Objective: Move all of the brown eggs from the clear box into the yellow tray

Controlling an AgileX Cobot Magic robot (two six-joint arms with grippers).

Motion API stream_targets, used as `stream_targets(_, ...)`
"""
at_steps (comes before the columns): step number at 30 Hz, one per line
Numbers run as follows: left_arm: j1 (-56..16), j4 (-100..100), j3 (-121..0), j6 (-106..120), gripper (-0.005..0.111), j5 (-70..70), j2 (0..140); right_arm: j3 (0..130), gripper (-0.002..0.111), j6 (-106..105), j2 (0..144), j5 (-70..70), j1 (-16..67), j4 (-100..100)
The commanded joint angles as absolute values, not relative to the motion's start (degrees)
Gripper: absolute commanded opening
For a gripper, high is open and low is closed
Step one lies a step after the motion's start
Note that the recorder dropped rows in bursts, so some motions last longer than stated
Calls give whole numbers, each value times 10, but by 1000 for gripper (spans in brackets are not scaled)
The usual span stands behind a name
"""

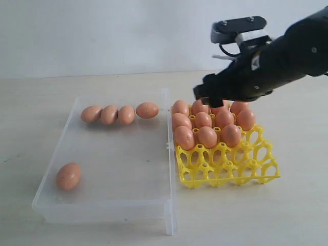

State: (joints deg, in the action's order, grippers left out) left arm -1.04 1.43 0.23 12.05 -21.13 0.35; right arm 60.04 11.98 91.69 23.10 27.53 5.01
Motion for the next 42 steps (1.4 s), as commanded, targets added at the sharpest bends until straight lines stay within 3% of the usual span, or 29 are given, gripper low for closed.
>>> stream_targets(1, -11, 14, 0, 117, 0, -207, 0, 638, 68, -11, 950, 245, 354, -171)
stream_targets(10, -11, 14, 0, 117, 0, -207, 0, 794, 68, -32, 1124, 311, 450, -312)
stream_targets(21, -11, 14, 0, 117, 0, -207, 0, 950, 68, 57, 1269, 395, 462, -392)
stream_targets(40, -11, 14, 0, 117, 0, -207, 0, 1026, 67, 67, 1359, 373, 467, -374)
stream_targets(42, -11, 14, 0, 117, 0, -207, 0, 1027, 63, 68, 1361, 370, 467, -373)
